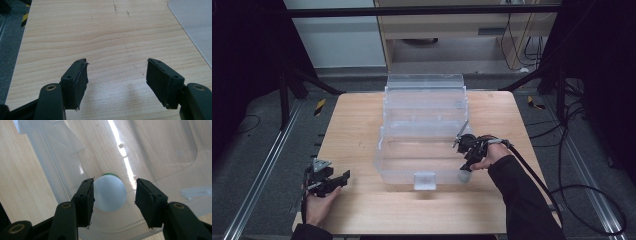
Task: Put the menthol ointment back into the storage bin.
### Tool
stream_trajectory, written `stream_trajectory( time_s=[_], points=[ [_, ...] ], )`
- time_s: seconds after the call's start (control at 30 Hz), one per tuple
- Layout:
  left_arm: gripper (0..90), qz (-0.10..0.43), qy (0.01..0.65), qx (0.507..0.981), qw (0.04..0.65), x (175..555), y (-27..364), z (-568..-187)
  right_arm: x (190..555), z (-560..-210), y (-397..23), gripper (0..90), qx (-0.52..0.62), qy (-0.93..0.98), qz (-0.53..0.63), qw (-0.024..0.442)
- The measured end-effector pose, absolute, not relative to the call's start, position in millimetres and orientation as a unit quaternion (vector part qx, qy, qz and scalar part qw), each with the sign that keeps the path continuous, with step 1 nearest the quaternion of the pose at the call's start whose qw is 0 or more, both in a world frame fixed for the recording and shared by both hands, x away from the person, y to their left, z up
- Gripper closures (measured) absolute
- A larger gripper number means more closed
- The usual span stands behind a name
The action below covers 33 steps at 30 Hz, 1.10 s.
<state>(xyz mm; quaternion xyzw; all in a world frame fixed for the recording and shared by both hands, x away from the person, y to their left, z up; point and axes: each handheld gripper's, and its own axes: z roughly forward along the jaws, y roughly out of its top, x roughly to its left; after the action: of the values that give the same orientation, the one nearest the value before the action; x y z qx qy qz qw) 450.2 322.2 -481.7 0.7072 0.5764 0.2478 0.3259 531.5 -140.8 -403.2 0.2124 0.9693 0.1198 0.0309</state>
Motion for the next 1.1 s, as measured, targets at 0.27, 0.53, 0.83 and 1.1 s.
stream_trajectory(
  time_s=[0.27,0.53,0.83,1.1],
  points=[
    [33.3,0.249,0.576,0.707,0.326,450,323,-481,527,-397,-143,46.0,0.219,0.965,0.136,0.043],
    [33.7,0.248,0.576,0.707,0.327,450,323,-482,519,-376,-162,35.1,0.261,0.938,0.212,0.082],
    [39.4,0.238,0.575,0.709,0.332,450,323,-481,498,-366,-193,26.2,0.316,0.885,0.306,0.153],
    [44.6,0.233,0.573,0.711,0.334,450,323,-481,476,-372,-225,24.6,0.375,0.818,0.393,0.189]
  ],
)
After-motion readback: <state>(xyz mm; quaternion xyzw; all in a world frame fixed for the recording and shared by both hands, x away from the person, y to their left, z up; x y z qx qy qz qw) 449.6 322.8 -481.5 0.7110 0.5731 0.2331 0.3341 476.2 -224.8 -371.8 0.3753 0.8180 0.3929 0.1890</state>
